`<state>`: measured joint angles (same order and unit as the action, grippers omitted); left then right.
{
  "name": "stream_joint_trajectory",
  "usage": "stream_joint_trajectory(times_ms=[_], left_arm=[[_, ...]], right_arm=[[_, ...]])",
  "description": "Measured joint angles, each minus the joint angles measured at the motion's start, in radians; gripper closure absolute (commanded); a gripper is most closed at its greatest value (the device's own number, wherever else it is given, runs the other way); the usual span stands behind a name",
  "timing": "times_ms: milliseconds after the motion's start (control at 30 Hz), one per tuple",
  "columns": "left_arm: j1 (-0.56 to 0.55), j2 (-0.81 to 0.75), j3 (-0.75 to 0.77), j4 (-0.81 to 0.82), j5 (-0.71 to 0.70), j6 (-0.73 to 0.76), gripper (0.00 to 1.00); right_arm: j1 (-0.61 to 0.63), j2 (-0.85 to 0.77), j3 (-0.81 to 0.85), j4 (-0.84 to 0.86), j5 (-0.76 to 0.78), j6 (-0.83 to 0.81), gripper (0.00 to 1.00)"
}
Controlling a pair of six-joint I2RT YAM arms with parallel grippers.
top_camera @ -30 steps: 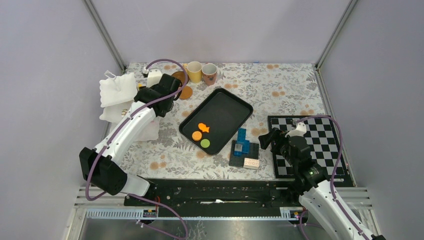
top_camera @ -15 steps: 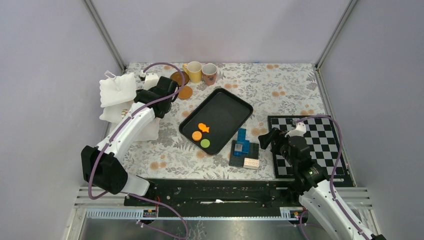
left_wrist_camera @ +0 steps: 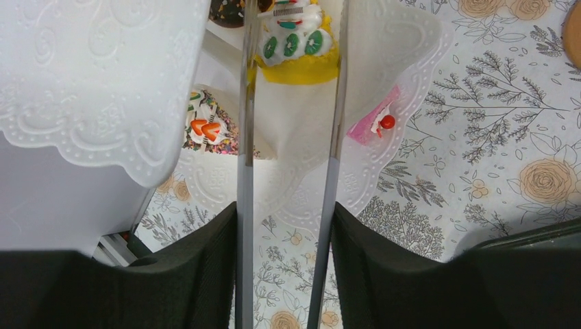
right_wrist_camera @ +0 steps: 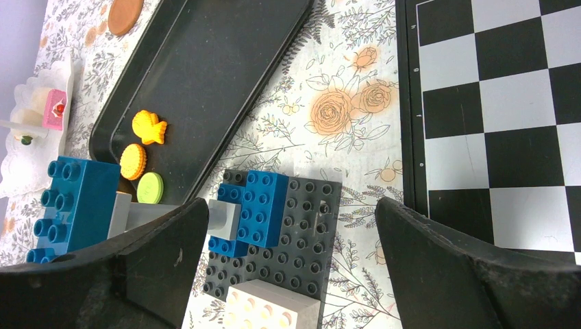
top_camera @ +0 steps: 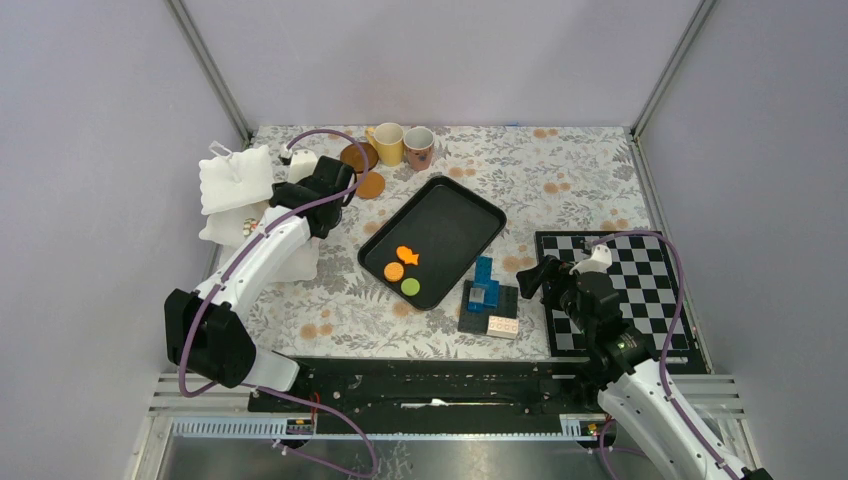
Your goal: Serve the afternoon tea
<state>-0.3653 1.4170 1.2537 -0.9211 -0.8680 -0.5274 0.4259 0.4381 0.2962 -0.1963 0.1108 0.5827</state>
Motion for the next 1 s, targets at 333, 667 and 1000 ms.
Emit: stream_joint_trajectory(times_ms=[333,667,1000], left_arm=[[0.0,-0.007,0.0,0.003,0.004,0.006,0.44],[0.0,-0.076,0.01,0.009,0.065,0.04,0.44],[-0.016,-0.209,0.01,0.104,0.254,0.121,0.46]], right_arm=[[0.0,0.001,0.0,0.0,0.0,0.0,0.02],[0.0,0.002,0.0,0.0,0.0,0.0,0.02],[0.0,0.006,0.0,0.0,0.0,0.0,0.02]])
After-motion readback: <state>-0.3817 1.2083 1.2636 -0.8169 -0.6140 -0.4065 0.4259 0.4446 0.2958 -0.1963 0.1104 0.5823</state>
